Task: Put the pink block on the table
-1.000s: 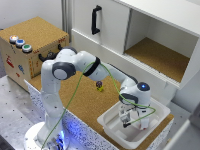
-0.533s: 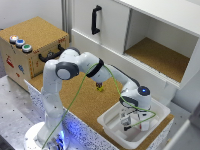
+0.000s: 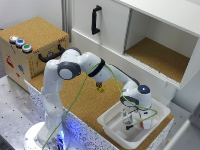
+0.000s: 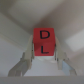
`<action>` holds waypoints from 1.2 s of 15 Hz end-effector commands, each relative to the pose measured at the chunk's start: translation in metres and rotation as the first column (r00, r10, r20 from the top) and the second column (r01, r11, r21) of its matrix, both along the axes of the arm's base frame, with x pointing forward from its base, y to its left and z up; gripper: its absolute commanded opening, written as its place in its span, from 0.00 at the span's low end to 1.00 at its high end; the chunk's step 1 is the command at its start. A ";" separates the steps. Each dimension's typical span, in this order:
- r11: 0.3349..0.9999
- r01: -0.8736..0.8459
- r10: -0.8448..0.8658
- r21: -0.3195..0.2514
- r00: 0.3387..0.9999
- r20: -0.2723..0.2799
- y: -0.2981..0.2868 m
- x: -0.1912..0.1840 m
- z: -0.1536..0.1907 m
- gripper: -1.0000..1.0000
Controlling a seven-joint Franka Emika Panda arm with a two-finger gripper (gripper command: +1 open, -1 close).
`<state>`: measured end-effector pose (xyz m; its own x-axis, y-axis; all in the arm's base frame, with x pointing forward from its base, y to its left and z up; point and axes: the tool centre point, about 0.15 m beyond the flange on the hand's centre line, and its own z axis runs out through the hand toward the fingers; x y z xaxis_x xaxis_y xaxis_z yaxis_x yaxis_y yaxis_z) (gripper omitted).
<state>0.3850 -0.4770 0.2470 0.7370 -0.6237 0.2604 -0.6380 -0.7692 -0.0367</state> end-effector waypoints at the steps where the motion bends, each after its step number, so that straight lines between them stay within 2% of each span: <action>1: 0.959 -0.282 0.270 0.016 0.932 0.240 0.100 -0.002 0.111 0.00; 4: 0.855 -0.518 0.499 0.029 0.837 0.226 0.177 0.012 0.135 0.00; 6: 0.725 -0.687 0.667 0.046 0.717 0.202 0.242 0.016 0.136 0.00; 7: 0.678 -0.733 0.715 0.057 0.676 0.176 0.262 0.014 0.129 0.00; 9: 0.562 -0.823 0.822 0.081 0.566 0.056 0.302 0.010 0.101 0.00; 10: 0.539 -0.838 0.840 0.089 0.542 0.017 0.311 0.007 0.088 0.00; 12: 0.516 -0.852 0.857 0.088 0.511 -0.066 0.318 0.006 0.059 0.00; 13: 0.505 -0.860 0.862 0.076 0.499 -0.087 0.318 0.006 0.045 0.00; 14: 0.515 -0.854 0.856 0.068 0.510 -0.084 0.317 0.008 0.035 0.00; 15: 0.516 -0.856 0.854 0.042 0.509 -0.103 0.319 0.010 0.025 0.00; 18: 0.596 -0.802 0.800 0.026 0.591 -0.102 0.318 0.017 -0.009 0.00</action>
<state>0.3954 -0.1761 0.2956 0.9397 0.2877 0.1850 0.3143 -0.9397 -0.1348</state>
